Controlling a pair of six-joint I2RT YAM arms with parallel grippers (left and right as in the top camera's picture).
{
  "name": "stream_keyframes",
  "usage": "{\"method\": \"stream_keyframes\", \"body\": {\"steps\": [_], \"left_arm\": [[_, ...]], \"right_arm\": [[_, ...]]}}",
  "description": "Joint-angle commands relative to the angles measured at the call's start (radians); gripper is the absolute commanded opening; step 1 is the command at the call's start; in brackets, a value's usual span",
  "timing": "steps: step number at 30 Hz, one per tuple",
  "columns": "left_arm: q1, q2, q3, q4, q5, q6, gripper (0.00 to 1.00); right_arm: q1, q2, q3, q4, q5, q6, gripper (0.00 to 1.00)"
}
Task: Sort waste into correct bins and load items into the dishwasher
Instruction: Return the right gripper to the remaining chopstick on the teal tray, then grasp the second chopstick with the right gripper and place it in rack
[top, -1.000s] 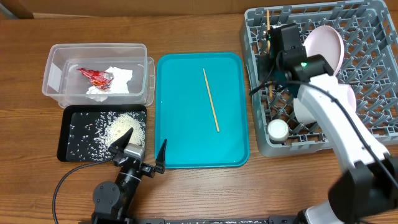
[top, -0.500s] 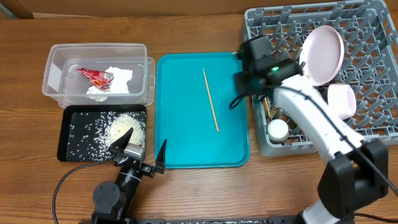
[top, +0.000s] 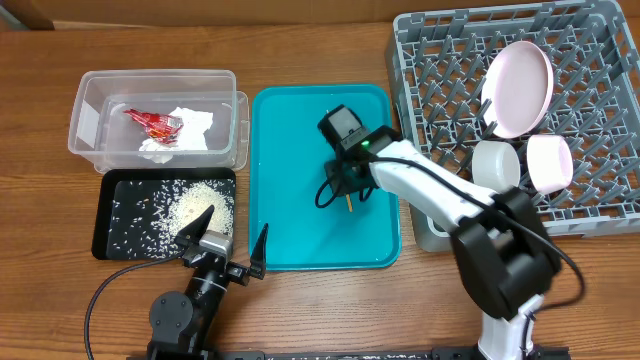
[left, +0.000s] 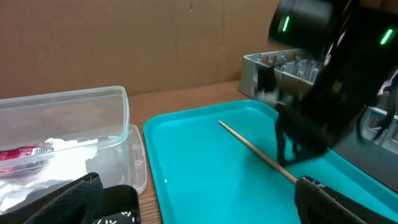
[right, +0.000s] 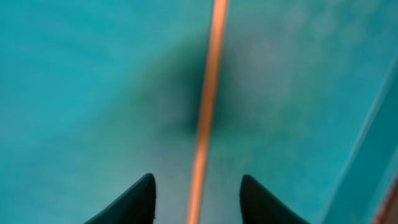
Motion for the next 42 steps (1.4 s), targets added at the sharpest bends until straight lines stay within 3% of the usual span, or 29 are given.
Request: {"method": "stream_keyframes", "body": {"steps": [1, 3, 5, 6, 14, 21, 30, 32, 36, 42], "left_arm": [[0.006, -0.010, -0.004, 0.000, 0.016, 0.012, 1.00], [0.006, -0.010, -0.004, 0.000, 0.016, 0.012, 1.00], [0.006, -0.010, -0.004, 0.000, 0.016, 0.012, 1.00], [0.006, -0.010, -0.004, 0.000, 0.016, 0.012, 1.00], [0.006, -0.010, -0.004, 0.000, 0.016, 0.012, 1.00], [0.006, -0.010, -0.004, 0.000, 0.016, 0.012, 1.00], [0.006, -0.010, -0.004, 0.000, 0.016, 0.012, 1.00], [0.006, -0.010, -0.004, 0.000, 0.016, 0.012, 1.00], [0.006, -0.010, -0.004, 0.000, 0.016, 0.012, 1.00], [0.006, -0.010, -0.004, 0.000, 0.016, 0.012, 1.00]], "right_arm": [[-0.004, 0.063, -0.005, 0.003, 0.040, 0.017, 0.26], [-0.004, 0.085, -0.005, -0.001, 0.040, 0.017, 0.22], [-0.003, 0.090, -0.005, -0.016, 0.037, 0.017, 0.05], [-0.003, 0.090, -0.002, -0.025, 0.038, 0.016, 0.04], [-0.032, -0.058, 0.120, -0.138, 0.113, 0.010, 0.04], [-0.179, -0.233, 0.190, -0.127, 0.244, -0.014, 0.04], [-0.325, -0.163, 0.139, -0.128, 0.179, -0.155, 0.04], [-0.331, -0.135, 0.138, -0.139, 0.179, -0.169, 0.11], [-0.322, -0.137, 0.150, -0.159, 0.169, -0.168, 0.41], [-0.301, -0.240, 0.232, -0.265, 0.105, -0.114, 0.43]]}}
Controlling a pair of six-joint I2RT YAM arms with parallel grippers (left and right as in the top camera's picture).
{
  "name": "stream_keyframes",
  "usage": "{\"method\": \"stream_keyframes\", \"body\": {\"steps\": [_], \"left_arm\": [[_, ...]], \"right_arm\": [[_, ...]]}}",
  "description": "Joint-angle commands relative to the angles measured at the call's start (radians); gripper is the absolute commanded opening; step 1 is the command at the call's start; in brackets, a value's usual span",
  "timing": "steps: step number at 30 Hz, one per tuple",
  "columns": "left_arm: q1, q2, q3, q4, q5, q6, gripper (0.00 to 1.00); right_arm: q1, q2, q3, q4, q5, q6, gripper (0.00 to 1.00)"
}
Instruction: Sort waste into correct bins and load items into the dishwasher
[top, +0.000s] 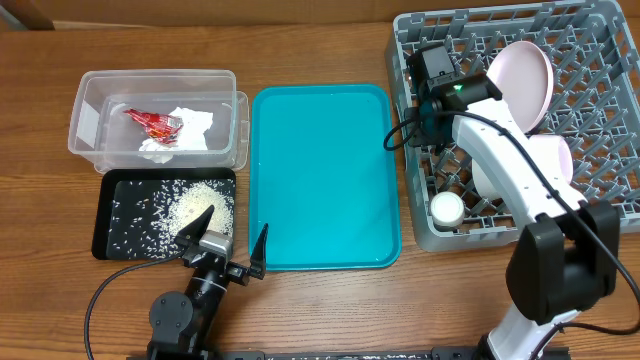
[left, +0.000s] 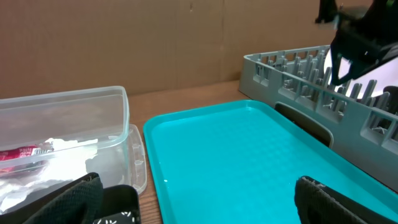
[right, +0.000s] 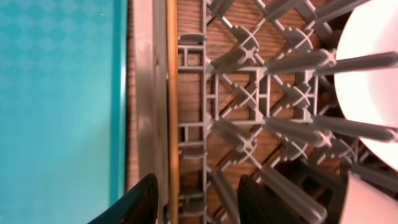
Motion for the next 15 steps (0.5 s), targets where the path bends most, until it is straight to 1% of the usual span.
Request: {"method": "stream_keyframes", "body": {"steps": [1, 4, 5, 6, 7, 8, 12, 14, 15], "left_arm": [[0.006, -0.010, -0.004, 0.001, 0.016, 0.012, 1.00], [0.006, -0.010, -0.004, 0.001, 0.016, 0.012, 1.00], [0.006, -0.010, -0.004, 0.001, 0.016, 0.012, 1.00], [0.006, -0.010, -0.004, 0.001, 0.016, 0.012, 1.00], [0.006, -0.010, -0.004, 0.001, 0.016, 0.012, 1.00], [0.006, -0.010, -0.004, 0.001, 0.016, 0.012, 1.00], [0.006, -0.010, -0.004, 0.001, 0.016, 0.012, 1.00], [0.006, -0.010, -0.004, 0.001, 0.016, 0.012, 1.00], [0.006, -0.010, -0.004, 0.001, 0.016, 0.012, 1.00]], "right_arm": [[0.024, -0.142, 0.069, -0.033, -0.097, 0.024, 0.43], [0.050, -0.269, 0.071, -0.050, -0.215, 0.024, 0.45], [0.063, -0.315, 0.071, -0.055, -0.242, 0.024, 0.48], [0.078, -0.364, 0.071, -0.063, -0.270, 0.024, 0.53], [0.094, -0.410, 0.071, -0.068, -0.296, 0.024, 0.69], [0.111, -0.453, 0.071, -0.073, -0.316, 0.024, 1.00], [0.171, -0.605, 0.071, -0.101, -0.356, 0.024, 1.00], [0.189, -0.659, 0.071, -0.148, -0.389, 0.019, 1.00], [0.193, -0.679, 0.071, -0.174, -0.371, -0.010, 1.00]]}}
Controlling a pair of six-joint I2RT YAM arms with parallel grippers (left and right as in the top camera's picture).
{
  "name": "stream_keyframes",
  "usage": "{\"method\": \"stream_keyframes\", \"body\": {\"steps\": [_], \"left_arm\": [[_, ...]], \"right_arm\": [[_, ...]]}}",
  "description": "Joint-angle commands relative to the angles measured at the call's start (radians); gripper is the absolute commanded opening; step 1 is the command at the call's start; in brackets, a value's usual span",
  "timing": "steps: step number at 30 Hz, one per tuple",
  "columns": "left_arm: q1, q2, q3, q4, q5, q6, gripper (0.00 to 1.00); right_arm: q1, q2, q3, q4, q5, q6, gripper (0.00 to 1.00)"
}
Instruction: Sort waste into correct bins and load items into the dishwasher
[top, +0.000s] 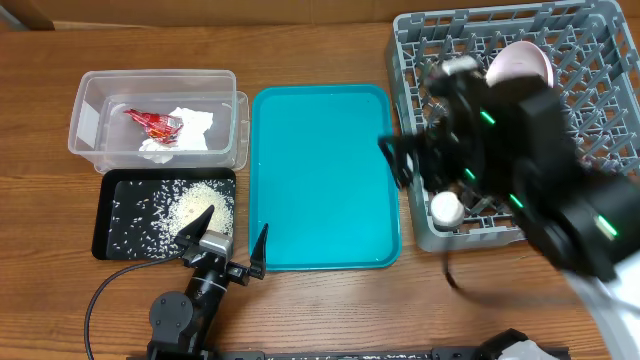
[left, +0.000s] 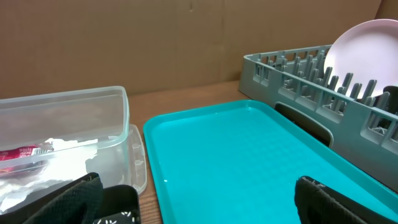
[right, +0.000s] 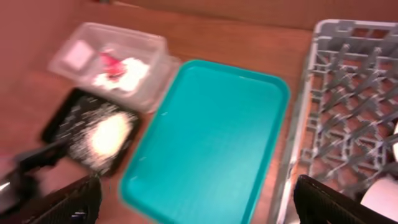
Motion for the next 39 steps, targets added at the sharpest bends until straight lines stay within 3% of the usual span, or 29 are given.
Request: {"method": "stream_keyframes", "body": {"steps": [1, 8, 12, 15, 21, 24, 31, 39], "left_arm": [[0.006, -0.010, -0.004, 0.001, 0.016, 0.012, 1.00], [0.006, -0.010, -0.004, 0.001, 0.016, 0.012, 1.00], [0.006, -0.010, -0.004, 0.001, 0.016, 0.012, 1.00], [0.006, -0.010, -0.004, 0.001, 0.016, 0.012, 1.00], [0.006, -0.010, -0.004, 0.001, 0.016, 0.012, 1.00], [0.006, -0.010, -0.004, 0.001, 0.016, 0.012, 1.00], [0.006, -0.010, -0.004, 0.001, 0.016, 0.012, 1.00], [0.006, -0.010, -0.004, 0.001, 0.016, 0.012, 1.00]], "right_arm": [[0.014, -0.054, 0.000, -0.066, -0.016, -0.051, 1.00], [0.010, -0.152, 0.000, -0.342, 0.067, -0.045, 1.00], [0.002, -0.215, 0.000, -0.368, 0.145, -0.045, 1.00], [-0.005, -0.270, -0.014, -0.266, 0.242, -0.049, 1.00], [-0.109, -0.433, -0.178, 0.177, 0.263, -0.048, 1.00], [-0.171, -0.523, -0.333, 0.322, 0.261, -0.048, 1.00], [-0.281, -0.740, -0.767, 0.461, 0.208, -0.047, 1.00], [-0.312, -1.021, -1.229, 0.714, 0.127, -0.047, 1.00]]}}
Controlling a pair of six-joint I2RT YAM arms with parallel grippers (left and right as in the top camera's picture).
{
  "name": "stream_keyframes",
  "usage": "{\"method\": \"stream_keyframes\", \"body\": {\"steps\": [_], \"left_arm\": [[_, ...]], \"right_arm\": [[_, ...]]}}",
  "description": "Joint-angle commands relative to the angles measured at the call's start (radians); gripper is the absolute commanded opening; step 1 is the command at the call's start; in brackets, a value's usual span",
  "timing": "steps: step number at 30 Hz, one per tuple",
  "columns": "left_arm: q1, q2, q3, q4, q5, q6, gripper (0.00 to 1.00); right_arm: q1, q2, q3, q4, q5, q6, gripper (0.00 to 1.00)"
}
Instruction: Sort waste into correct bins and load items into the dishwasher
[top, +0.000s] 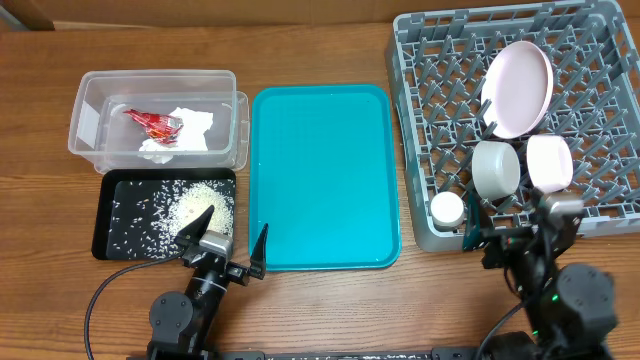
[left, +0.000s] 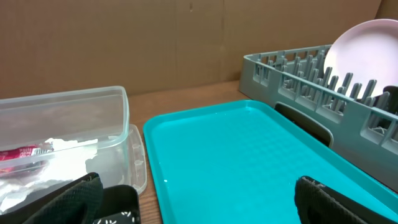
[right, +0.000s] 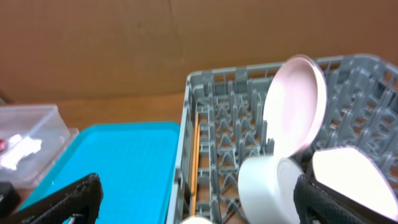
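Observation:
The teal tray (top: 320, 175) in the middle has nothing on it. The grey dish rack (top: 590, 212) at the right holds a pink plate (top: 518, 88), a white cup (top: 495, 168), a pink bowl (top: 549, 162) and a small white cup (top: 446, 209). A wooden chopstick (right: 194, 158) lies along the rack's left inner wall. My right gripper (right: 199, 205) is open in front of the rack (right: 205, 93), holding nothing. At the front, by the teal tray (left: 249, 155), my left gripper (left: 199, 205) is open and holds nothing.
A clear bin (top: 90, 150) at the back left holds a red wrapper (top: 152, 122) and crumpled tissue (top: 190, 125). In front of it lies a black tray (top: 115, 235) with scattered rice. Cardboard walls stand behind the table.
My right arm, then a blur high over the rack's left part, now sits low at the table's front right, its gripper open and facing the rack. The left arm has not moved.
My right gripper stood with its fingers either side of the chopstick on the teal tray. Then it was at the rack's left wall with the chopstick lying along it, and the tray was bare. Then it was high up, and now it is down in front of the rack.

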Motion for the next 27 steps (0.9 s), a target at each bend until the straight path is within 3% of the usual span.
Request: {"method": "stream_keyframes", "body": {"steps": [1, 10, 17, 27], "left_arm": [[0.006, -0.010, -0.004, 0.000, 0.016, 0.012, 1.00], [0.006, -0.010, -0.004, 0.000, 0.016, 0.012, 1.00], [0.006, -0.010, -0.004, 0.000, 0.016, 0.012, 1.00], [0.006, -0.009, -0.004, 0.000, 0.016, 0.012, 1.00]], "right_arm": [[-0.014, -0.114, -0.163, 0.092, -0.037, -0.002, 1.00], [-0.013, -0.293, -0.424, 0.295, -0.037, -0.002, 1.00], [-0.013, -0.293, -0.546, 0.470, -0.034, -0.002, 1.00], [-0.013, -0.293, -0.542, 0.448, -0.034, -0.003, 1.00]]}}
